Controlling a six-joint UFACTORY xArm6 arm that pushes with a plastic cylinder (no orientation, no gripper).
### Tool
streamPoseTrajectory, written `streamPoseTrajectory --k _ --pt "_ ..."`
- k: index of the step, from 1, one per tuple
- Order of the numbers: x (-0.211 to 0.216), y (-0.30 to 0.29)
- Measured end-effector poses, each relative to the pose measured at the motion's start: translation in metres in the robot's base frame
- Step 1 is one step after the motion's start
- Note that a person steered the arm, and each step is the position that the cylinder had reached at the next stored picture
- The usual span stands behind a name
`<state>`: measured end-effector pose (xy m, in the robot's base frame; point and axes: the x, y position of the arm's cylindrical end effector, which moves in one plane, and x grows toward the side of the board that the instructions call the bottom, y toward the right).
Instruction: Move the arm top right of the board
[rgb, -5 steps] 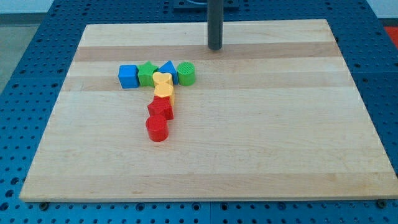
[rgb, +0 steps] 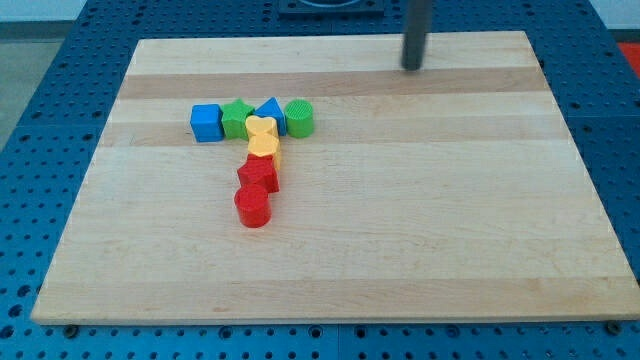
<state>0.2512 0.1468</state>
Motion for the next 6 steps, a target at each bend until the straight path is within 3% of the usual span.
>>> streamPoseTrajectory --k 2,6 --pt "-0.033 0.077" --pt "-0.040 0.094"
